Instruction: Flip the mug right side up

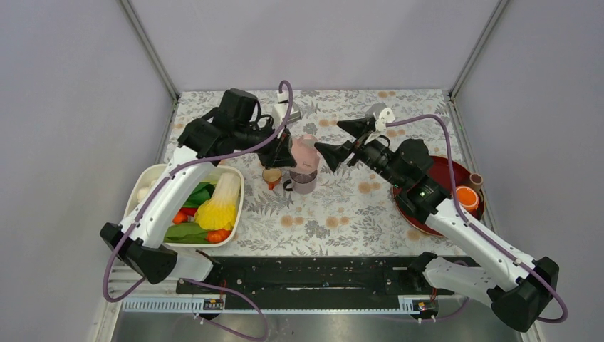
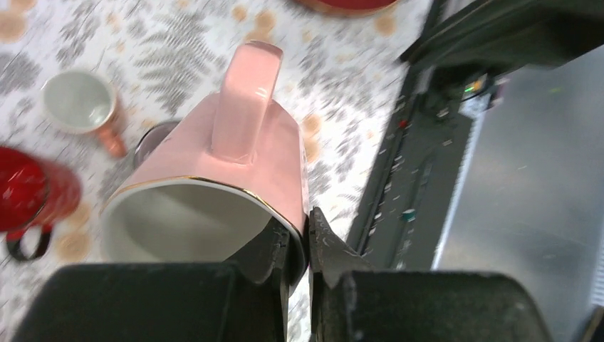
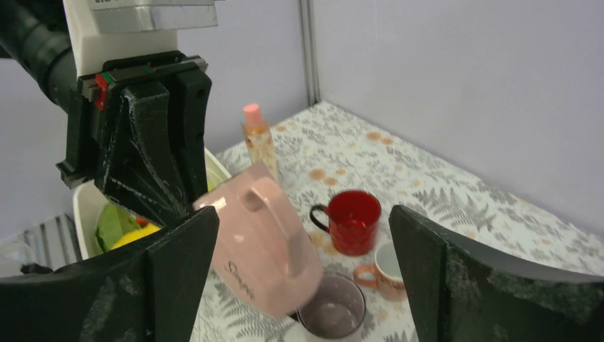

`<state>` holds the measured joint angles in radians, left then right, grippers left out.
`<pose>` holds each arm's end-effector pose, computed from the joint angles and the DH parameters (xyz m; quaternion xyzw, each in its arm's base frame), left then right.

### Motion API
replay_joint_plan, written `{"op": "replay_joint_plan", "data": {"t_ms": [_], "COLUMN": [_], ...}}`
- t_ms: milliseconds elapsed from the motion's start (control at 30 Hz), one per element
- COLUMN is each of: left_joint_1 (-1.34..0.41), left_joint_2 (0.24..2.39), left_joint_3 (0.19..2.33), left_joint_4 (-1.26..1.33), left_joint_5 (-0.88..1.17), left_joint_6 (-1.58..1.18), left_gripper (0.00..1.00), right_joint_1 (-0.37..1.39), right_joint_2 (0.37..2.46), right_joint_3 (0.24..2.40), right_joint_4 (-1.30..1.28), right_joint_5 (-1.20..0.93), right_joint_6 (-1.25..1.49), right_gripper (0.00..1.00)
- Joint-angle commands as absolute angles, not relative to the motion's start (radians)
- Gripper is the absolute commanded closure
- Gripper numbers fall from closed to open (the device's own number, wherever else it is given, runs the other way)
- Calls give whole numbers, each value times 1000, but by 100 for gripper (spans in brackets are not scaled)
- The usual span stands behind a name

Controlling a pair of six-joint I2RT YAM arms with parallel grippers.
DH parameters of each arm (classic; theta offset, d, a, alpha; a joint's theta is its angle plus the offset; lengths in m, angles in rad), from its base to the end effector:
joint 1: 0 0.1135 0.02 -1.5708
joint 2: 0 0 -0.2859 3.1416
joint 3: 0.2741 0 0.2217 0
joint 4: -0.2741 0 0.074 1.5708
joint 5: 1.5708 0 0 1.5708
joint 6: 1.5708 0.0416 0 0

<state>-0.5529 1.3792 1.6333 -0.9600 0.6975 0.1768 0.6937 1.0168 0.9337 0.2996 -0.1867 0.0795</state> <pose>0.1882 -0.1475 0.4372 0.4383 0.7460 -0.3784 0.3289 0.1484 0.1335 0.4234 -0.2578 0.5727 0.3467 0.6967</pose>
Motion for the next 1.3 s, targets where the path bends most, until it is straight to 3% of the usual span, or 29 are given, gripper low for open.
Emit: {"op": "replay_joint_plan", "data": {"t_ms": [0,100,333,700,1033,1167,1267], "left_joint_1": [-542,-556,-615,-656,-655,-654,-655], "left_joint_2": [1318,1317,1283,1401,1272,1189,1140], "left_joint_3": [1564,1462,1170,1042,1073,1117,1132], "left_joint_4": [-1013,-1111,-1038,-931,-966,-1007,-1012], "left_joint_5": [454,322,132,81,183,226,261], "left_joint_6": [387,513,593,620,643,644,628], "left_gripper": [100,100,100,100,29,9,2], "right_joint_1": [700,701,676,373,-89,-233,-327], "right_joint_2": [961,928,1003,1025,1173,1214,1248], "right_joint_3": [917,923,1111,1109,1074,1072,1067], "right_joint_4": [159,63,-346,-483,-524,-521,-486], "right_joint_5": [-131,-39,500,556,608,587,537], "right_joint_6": [-53,-80,-113,32,168,228,272], "right_gripper": [0,1,1,1,1,1,1]}}
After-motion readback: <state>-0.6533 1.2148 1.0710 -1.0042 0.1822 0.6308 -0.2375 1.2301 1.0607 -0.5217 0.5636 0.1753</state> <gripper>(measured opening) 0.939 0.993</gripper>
